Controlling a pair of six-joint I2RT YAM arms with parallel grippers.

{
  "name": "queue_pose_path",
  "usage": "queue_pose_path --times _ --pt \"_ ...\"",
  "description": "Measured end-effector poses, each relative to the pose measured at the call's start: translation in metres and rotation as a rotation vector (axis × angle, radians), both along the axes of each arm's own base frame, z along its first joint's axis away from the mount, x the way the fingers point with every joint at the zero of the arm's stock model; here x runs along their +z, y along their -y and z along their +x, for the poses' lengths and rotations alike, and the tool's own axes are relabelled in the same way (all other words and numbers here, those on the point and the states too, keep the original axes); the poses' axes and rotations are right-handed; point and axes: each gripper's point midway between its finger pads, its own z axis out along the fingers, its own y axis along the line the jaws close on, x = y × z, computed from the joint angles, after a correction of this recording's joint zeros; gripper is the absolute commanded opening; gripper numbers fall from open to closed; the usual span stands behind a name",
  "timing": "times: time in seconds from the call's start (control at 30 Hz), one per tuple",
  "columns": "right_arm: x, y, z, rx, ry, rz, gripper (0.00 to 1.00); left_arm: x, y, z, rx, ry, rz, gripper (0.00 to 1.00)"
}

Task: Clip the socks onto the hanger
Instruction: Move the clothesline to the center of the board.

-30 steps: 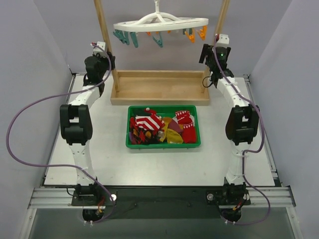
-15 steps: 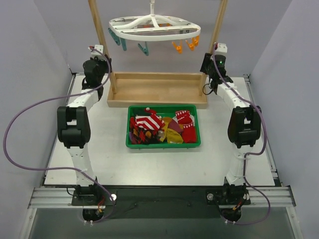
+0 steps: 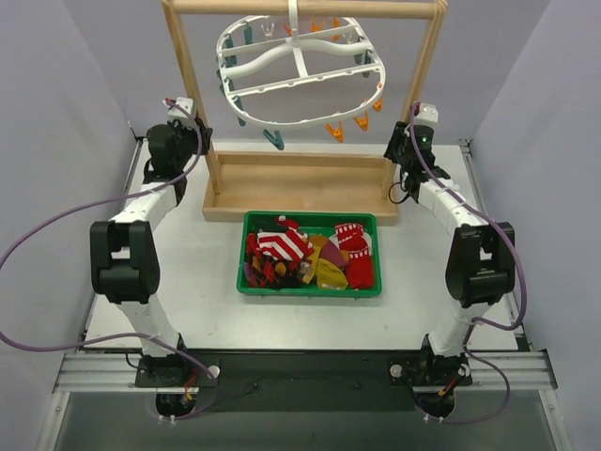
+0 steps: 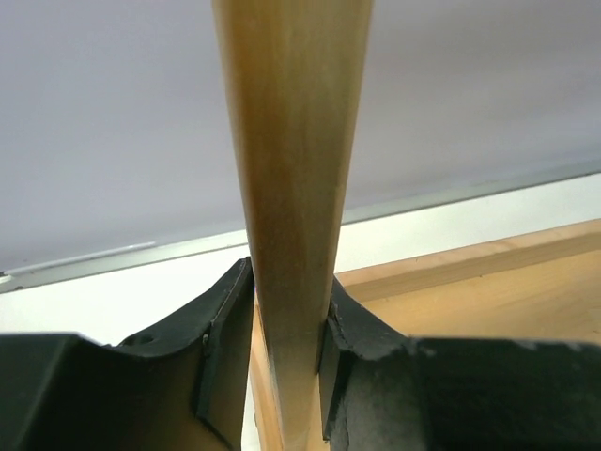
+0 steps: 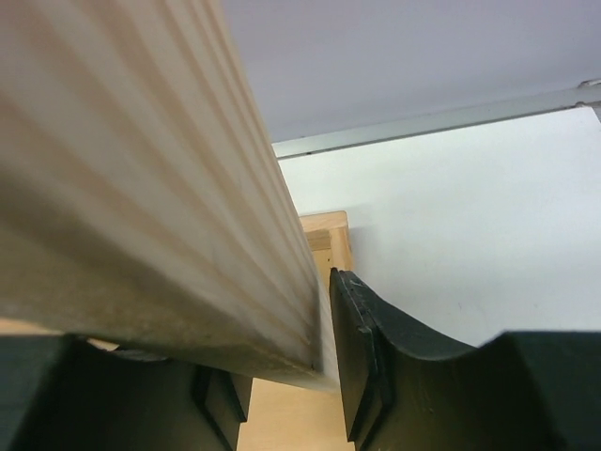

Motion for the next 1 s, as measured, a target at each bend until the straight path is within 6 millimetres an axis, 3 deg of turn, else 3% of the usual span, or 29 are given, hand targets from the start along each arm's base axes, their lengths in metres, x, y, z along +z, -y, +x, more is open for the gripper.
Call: queue_pose_path --times 0.23,0.33,0.37,0.43,0.47,0.53,0.57,0.7,0.83,1.0 --pt "-0.001 0.006 -0.029 -0.019 -0.011 0.008 0.34 -0.002 0.004 -0.036 -0.033 -0.046 0.011 0.07" --pt "-0.001 0.008 -0.042 -0.026 -0.016 0.012 0.34 -0.002 0.006 -0.051 -0.047 -0.063 0.015 0.14" --pt "-0.001 0.009 -0.044 -0.028 -0.017 0.014 0.36 -0.002 0.007 -0.054 -0.051 -0.068 0.017 0.29" --pt "0.0 0.01 -0.05 -0.033 -0.017 0.019 0.39 -0.002 0.007 -0.06 -0.055 -0.077 0.02 0.42" --pt "0.0 0.01 -0.051 -0.036 -0.02 0.022 0.44 -0.002 0.007 -0.062 -0.056 -0.083 0.021 0.68" --pt "0.003 0.012 -0.054 -0.048 -0.017 0.029 0.53 -0.002 0.009 -0.065 -0.07 -0.095 0.017 0.96" --pt "0.004 0.014 -0.054 -0.057 -0.014 0.029 0.64 -0.002 0.011 -0.07 -0.088 -0.111 0.009 0.97" --pt "0.019 0.027 -0.06 -0.11 0.011 0.038 0.73 0.005 0.017 -0.082 -0.123 -0.14 -0.007 0.97" --pt "0.039 0.03 -0.075 -0.125 0.047 0.049 0.75 0.023 0.018 -0.089 -0.133 -0.145 0.002 0.97" --pt "0.079 0.022 -0.116 -0.098 0.151 0.064 0.73 0.05 0.019 -0.117 -0.155 -0.143 0.035 0.97"
